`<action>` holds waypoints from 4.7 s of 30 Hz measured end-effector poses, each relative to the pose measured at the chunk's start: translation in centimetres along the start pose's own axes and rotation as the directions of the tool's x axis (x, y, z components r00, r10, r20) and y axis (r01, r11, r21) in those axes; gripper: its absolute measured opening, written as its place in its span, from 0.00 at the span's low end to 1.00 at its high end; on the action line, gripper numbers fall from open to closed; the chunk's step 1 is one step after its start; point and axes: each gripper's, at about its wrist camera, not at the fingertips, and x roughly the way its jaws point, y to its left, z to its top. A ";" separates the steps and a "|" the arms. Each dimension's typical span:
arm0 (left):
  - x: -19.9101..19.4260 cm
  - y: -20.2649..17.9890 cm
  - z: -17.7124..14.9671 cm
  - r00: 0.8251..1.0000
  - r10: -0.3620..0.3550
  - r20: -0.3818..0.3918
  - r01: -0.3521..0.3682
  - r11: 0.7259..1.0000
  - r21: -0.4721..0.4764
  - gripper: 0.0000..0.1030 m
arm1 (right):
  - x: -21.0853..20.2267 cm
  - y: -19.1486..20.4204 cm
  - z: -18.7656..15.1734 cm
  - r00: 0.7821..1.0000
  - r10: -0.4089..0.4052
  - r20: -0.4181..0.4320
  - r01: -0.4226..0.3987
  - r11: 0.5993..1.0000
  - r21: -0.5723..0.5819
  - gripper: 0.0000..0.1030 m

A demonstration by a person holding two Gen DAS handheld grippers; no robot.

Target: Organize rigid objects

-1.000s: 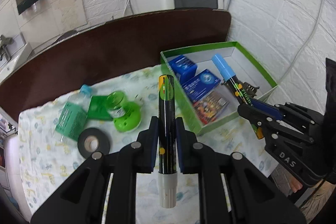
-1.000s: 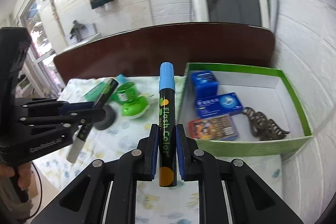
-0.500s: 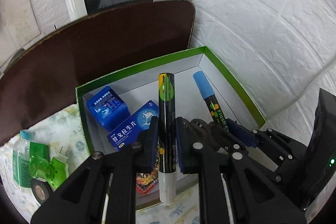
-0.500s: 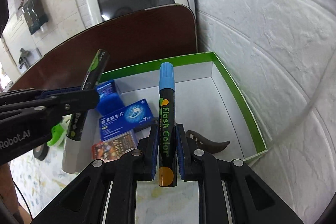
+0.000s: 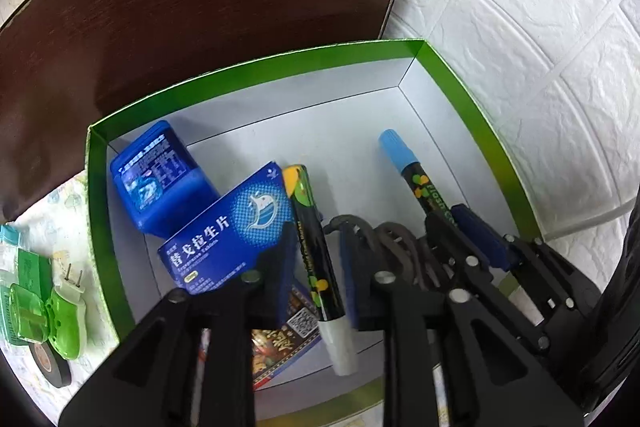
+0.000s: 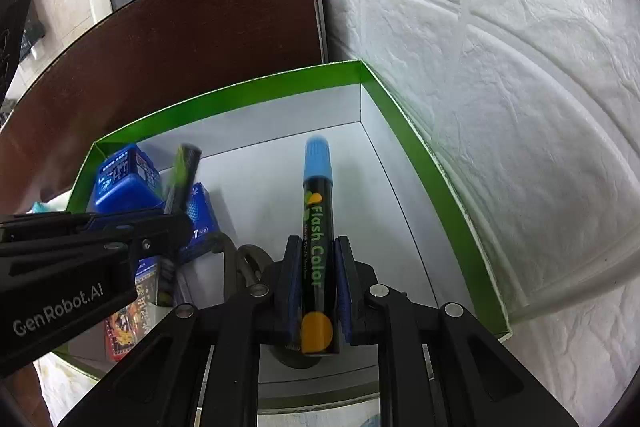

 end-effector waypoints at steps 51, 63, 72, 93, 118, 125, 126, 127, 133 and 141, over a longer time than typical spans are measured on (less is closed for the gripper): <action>-8.4 32.7 -19.0 0.994 0.024 0.108 0.029 0.886 -0.463 0.35 | 2.2 31.7 -7.5 0.838 0.433 -0.333 -0.454 0.891 0.018 0.17; -10.0 30.2 -21.3 0.995 0.033 0.098 0.010 0.913 -0.407 0.24 | -0.5 32.2 -8.9 0.845 0.407 -0.346 -0.459 0.885 -0.080 0.18; -12.2 26.6 -22.9 0.992 0.046 0.116 -0.002 0.934 -0.357 0.23 | -3.6 29.4 -10.6 0.843 0.421 -0.336 -0.470 0.879 -0.080 0.18; -14.5 12.8 -13.7 0.974 0.001 0.227 0.017 0.997 -0.074 0.24 | -10.2 15.9 -5.9 0.891 0.451 -0.056 -0.448 0.892 0.059 0.18; -6.3 5.2 -6.6 0.993 -0.008 0.118 0.003 0.999 0.043 0.24 | -3.0 4.3 -3.3 0.903 0.429 -0.015 -0.411 0.874 0.261 0.18; -5.6 5.5 -6.6 0.993 -0.066 0.099 0.063 0.997 0.031 0.26 | -2.6 3.6 -3.3 0.909 0.417 -0.017 -0.394 0.869 0.300 0.18; -6.1 5.6 -6.6 0.992 -0.067 0.110 0.064 0.997 0.031 0.27 | -2.8 3.5 -3.3 0.905 0.424 -0.013 -0.401 0.865 0.303 0.18; -6.6 5.7 -6.6 0.990 -0.058 0.128 0.054 0.998 0.033 0.27 | -3.3 3.4 -3.2 0.909 0.416 -0.004 -0.396 0.868 0.300 0.18; -11.7 8.9 -7.2 0.965 0.018 0.261 -0.016 1.000 -0.011 0.48 | -6.9 5.1 -2.4 0.914 0.401 0.060 -0.403 0.887 0.227 0.18; -14.0 17.7 -10.6 0.958 0.105 0.268 -0.046 0.975 -0.217 0.49 | -7.4 11.6 -2.6 0.889 0.458 -0.009 -0.455 0.884 0.105 0.18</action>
